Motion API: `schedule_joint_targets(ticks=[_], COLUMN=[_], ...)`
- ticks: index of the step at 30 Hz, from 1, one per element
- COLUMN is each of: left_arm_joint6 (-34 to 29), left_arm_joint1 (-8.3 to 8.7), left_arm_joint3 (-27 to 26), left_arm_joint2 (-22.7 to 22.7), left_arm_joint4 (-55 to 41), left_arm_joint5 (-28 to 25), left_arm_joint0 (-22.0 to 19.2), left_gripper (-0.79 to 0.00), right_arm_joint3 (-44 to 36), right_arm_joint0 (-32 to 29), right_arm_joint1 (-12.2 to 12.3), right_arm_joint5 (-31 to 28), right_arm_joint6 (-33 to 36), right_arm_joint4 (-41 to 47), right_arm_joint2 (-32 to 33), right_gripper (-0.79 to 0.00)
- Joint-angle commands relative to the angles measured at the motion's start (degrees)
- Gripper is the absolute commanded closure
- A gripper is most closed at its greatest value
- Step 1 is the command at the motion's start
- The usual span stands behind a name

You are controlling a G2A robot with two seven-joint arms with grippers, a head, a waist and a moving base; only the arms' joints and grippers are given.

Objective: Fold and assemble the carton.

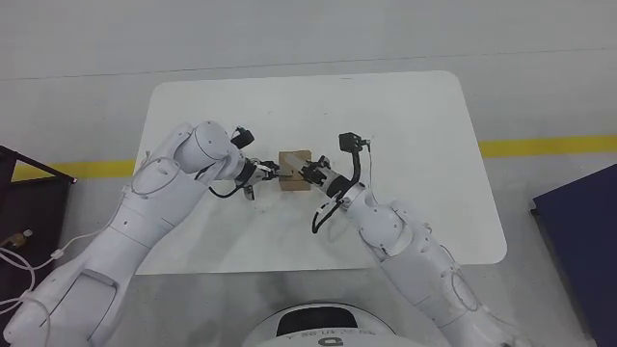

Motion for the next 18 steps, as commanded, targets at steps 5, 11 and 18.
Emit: schedule_joint_targets(ticks=[5, 11, 18], left_arm_joint6=[-0.03, -0.03, -0.03], left_arm_joint1=[0.0, 0.0, 0.0], left_arm_joint3=[0.02, 0.02, 0.02], left_arm_joint2=[0.01, 0.01, 0.01], left_arm_joint4=[0.0, 0.0, 0.0], left_arm_joint5=[0.01, 0.01, 0.01], left_arm_joint0=[-0.02, -0.02, -0.02], left_gripper=[-0.785, -0.785, -0.785], right_arm_joint3=[1.47, 0.76, 0.65], right_arm_joint0=[0.52, 0.78, 0.55], right_arm_joint1=[-0.14, -0.19, -0.18], right_arm_joint5=[-0.86, -1.48, -1.16], right_arm_joint6=[0.6, 0.38, 1.0], right_arm_joint4=[1.61, 2.28, 2.16], right_arm_joint2=[-0.37, -0.32, -0.67], right_gripper=[-0.785, -0.785, -0.785])
